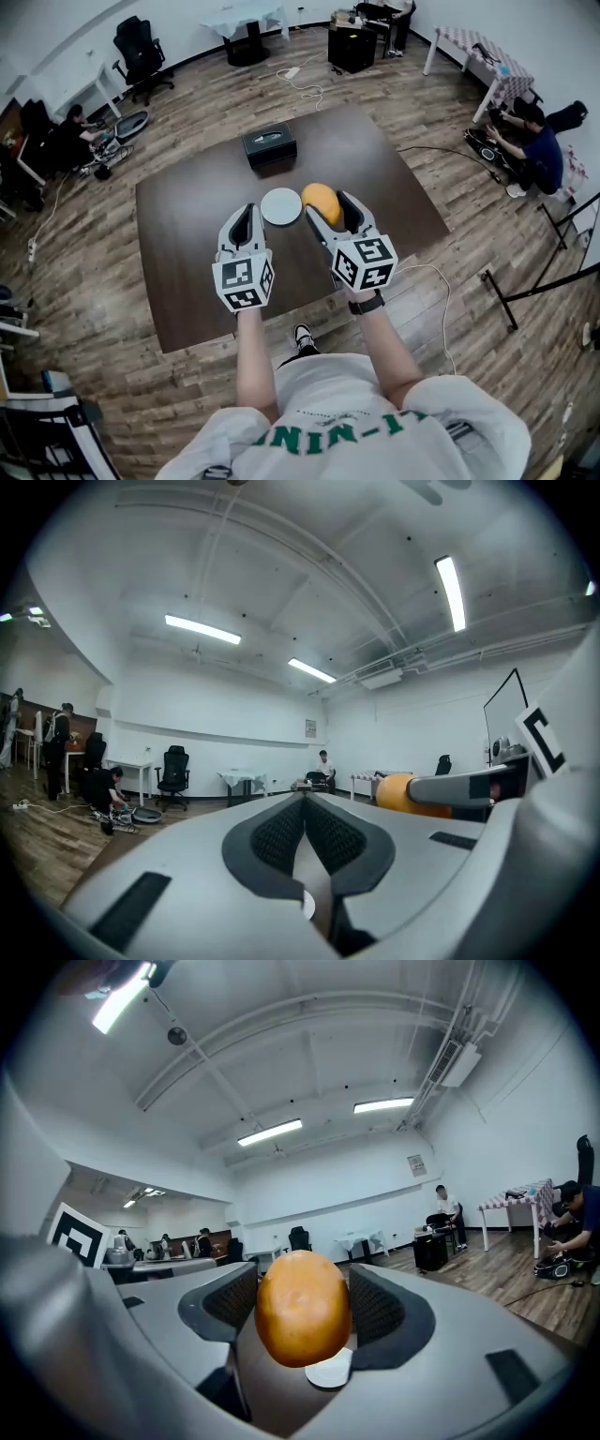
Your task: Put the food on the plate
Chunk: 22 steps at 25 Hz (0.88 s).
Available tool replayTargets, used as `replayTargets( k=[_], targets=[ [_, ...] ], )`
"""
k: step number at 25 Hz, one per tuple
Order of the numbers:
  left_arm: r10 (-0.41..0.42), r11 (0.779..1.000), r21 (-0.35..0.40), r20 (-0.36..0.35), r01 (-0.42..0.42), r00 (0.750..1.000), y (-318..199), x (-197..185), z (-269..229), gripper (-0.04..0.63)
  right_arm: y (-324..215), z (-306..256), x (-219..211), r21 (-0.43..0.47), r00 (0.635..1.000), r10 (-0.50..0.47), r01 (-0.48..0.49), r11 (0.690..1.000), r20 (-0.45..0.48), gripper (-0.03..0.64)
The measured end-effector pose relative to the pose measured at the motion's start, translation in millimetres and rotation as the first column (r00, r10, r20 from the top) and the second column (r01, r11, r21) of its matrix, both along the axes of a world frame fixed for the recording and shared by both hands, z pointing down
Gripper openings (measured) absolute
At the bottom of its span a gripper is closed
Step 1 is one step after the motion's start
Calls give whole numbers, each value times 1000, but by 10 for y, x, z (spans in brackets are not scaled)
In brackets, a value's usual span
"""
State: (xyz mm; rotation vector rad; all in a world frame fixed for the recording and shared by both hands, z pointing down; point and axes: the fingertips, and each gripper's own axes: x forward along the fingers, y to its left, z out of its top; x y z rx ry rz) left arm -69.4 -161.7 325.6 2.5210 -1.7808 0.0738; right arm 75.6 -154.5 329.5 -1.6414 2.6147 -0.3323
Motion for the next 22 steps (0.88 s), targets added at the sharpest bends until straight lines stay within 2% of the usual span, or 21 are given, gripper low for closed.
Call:
replayTargets(
  k=[7, 15, 22],
  targets=[
    [10, 1000, -2, -8, -10, 1000, -504, -344, 115, 14, -512, 150, -269, -13, 1000, 24, -24, 1000, -11, 313],
    [2, 999, -51, -15, -3, 1000, -896, -466, 438, 14, -957, 429, -361, -62, 999, 24, -26, 998, -29, 313],
    [-48, 994, -96, -18, 46, 999, -1373, -626, 717, 14, -1502, 715, -432, -108, 999, -9, 5, 994, -33, 313]
  ],
)
